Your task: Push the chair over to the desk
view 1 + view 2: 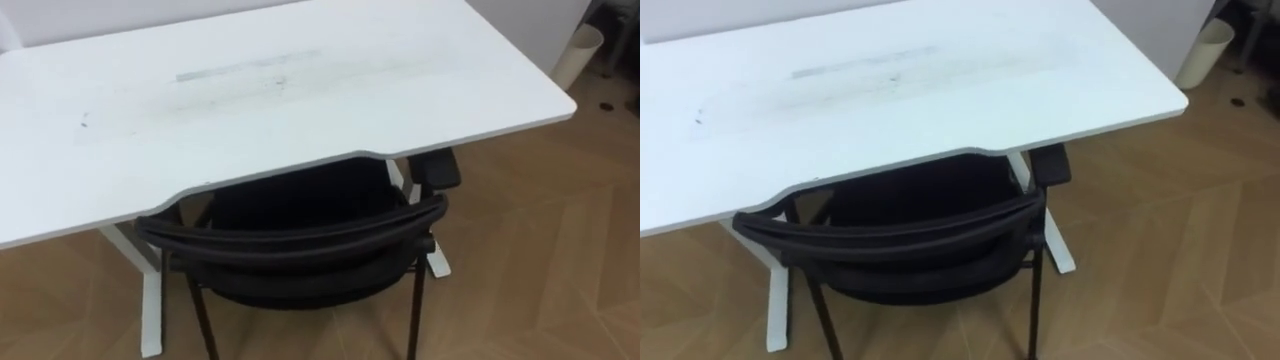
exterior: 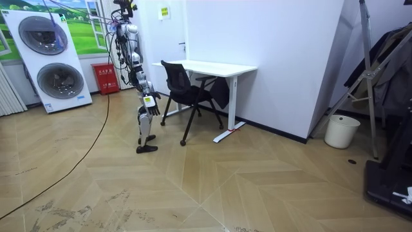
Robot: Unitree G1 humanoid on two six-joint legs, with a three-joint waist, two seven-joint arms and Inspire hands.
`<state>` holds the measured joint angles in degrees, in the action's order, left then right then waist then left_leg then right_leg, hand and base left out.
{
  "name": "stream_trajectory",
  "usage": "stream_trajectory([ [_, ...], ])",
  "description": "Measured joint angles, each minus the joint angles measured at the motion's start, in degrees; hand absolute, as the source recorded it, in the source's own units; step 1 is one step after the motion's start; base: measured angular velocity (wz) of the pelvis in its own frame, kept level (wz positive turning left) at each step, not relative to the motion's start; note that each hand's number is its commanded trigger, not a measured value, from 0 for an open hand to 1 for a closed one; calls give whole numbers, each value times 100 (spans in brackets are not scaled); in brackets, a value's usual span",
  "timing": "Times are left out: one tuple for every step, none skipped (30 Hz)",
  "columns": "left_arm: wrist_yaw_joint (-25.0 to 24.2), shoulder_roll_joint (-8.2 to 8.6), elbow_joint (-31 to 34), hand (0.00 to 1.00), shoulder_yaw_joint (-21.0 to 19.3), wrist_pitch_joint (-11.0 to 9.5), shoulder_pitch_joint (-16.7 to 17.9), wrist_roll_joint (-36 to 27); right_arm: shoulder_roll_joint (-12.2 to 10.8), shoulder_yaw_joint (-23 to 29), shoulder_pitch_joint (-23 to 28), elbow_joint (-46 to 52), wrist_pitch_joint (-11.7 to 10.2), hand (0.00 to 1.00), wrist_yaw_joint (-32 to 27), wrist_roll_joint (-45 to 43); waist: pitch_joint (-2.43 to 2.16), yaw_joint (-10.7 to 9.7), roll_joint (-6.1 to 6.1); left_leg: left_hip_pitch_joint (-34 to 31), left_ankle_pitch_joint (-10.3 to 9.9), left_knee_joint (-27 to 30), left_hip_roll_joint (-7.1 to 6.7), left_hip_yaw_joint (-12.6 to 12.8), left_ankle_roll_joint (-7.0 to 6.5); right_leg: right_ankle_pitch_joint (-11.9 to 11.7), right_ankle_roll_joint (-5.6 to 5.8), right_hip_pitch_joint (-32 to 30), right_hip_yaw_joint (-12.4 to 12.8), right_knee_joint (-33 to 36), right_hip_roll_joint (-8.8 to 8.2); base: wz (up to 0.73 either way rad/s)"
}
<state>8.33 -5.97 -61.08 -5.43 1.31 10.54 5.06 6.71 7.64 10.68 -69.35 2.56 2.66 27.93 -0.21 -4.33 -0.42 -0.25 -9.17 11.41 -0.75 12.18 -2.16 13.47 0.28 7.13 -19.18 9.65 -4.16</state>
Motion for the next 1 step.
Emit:
stream_trajectory([
  [-24, -6, -10, 0, 17, -1, -26, 0, -7, -58, -64, 5, 0, 0, 28, -5, 1, -6, -2, 1, -2, -5, 1, 15, 3, 0, 0, -17, 32, 0, -13, -8],
])
